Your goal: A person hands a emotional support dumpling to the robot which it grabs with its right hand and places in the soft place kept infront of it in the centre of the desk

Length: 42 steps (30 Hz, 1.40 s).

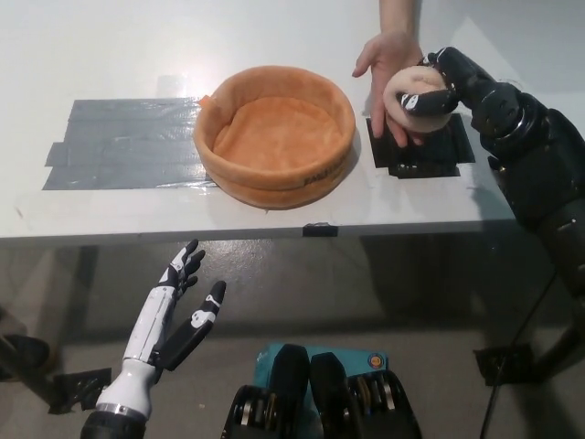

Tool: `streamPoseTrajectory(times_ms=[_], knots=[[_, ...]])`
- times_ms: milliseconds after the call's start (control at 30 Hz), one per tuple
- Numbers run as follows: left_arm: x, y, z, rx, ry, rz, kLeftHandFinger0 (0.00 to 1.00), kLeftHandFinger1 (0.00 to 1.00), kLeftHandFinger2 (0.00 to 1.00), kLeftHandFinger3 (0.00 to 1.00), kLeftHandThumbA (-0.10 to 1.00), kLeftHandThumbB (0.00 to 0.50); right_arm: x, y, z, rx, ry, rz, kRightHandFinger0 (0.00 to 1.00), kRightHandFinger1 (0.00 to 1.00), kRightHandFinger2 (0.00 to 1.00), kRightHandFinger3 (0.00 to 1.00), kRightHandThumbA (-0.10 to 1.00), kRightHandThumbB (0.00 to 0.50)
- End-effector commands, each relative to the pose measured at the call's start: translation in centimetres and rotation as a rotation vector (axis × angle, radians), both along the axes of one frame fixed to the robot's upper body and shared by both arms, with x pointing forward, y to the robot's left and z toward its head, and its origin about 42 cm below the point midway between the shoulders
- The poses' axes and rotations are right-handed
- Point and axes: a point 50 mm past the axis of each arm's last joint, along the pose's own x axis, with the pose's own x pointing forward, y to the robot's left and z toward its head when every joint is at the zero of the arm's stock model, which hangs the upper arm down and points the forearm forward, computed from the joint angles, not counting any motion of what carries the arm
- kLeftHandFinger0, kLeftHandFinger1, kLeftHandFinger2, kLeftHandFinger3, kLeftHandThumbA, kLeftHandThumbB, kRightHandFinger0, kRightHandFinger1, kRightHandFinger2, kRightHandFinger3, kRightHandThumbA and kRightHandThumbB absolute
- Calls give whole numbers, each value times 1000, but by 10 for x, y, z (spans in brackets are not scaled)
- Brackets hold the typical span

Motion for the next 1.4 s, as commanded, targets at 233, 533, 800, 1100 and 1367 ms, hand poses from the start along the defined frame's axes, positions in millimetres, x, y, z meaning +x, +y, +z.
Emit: streamPoseTrajectory(times_ms=[233,533,800,1100,1367], knots=[[6,-1,16,7,-68,-20,1000,1000,1000,1000,695,0,5,1,42,38,-172,28,160,703,1000,975,-100,178],[8,-1,17,8,-62,-24,1000,1000,1000,1000,697,0,2,6,55,302,-292,5,108,589,880,838,-100,175],[8,-1,18,13,-68,-21,1000,1000,1000,1000,700,0,-9,30,91,494,-438,17,124,576,937,847,-100,160],[8,-1,19,16,-55,-18,1000,1000,1000,1000,712,0,-22,77,141,548,-513,100,2,156,322,173,-100,163],[8,-4,20,24,-52,-26,1000,1000,1000,1000,726,0,-27,138,133,516,-519,208,0,344,715,638,-100,149]])
